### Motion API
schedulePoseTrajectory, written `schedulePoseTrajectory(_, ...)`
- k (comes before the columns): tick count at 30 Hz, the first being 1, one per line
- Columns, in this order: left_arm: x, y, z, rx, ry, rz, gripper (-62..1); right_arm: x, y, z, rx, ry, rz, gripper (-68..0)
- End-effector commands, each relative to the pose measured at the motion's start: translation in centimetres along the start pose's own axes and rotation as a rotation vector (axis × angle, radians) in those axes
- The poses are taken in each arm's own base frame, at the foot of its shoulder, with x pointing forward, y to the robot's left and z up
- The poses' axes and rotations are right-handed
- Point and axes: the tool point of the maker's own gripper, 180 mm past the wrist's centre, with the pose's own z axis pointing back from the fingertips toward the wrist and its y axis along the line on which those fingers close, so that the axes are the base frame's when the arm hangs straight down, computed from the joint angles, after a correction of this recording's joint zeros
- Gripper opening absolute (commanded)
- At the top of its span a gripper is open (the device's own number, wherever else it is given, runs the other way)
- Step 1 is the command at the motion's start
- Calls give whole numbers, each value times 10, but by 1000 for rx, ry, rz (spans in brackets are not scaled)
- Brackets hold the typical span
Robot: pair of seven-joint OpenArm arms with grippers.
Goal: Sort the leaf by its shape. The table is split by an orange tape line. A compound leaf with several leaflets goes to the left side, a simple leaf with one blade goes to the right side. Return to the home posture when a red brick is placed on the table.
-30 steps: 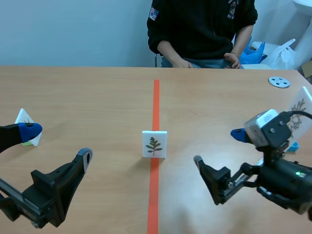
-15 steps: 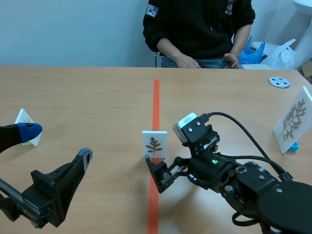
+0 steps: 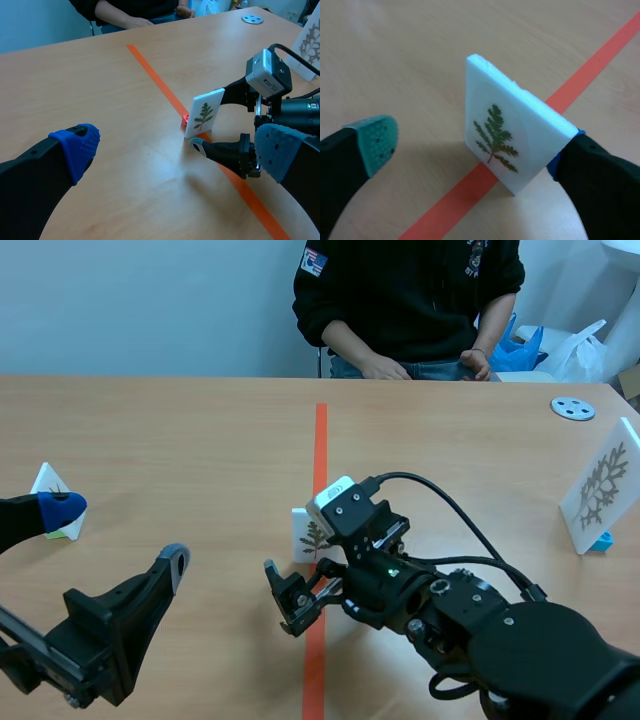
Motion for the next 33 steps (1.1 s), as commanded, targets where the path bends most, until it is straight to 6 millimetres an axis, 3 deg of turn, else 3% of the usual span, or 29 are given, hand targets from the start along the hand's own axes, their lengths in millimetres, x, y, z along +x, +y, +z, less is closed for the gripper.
schedulePoseTrajectory(1, 6, 1, -1, 0, -24, 0, 14, 14, -7, -1, -9, -43, 16, -210)
schedulePoseTrajectory(7, 6, 1, -1, 0, -24, 0, 14, 11, -11, 1, -12, -35, 23, -336)
schedulePoseTrajectory(21, 8, 1, -1, 0, -33, 0, 14, 12, -17, 7, -20, -58, 37, -545)
schedulePoseTrajectory(30, 8, 1, -1, 0, -33, 0, 14, 17, -18, 10, -12, -91, 64, -657)
schedulePoseTrajectory(33, 8, 1, -1, 0, -33, 0, 14, 22, -19, 12, -9, -117, 84, -660)
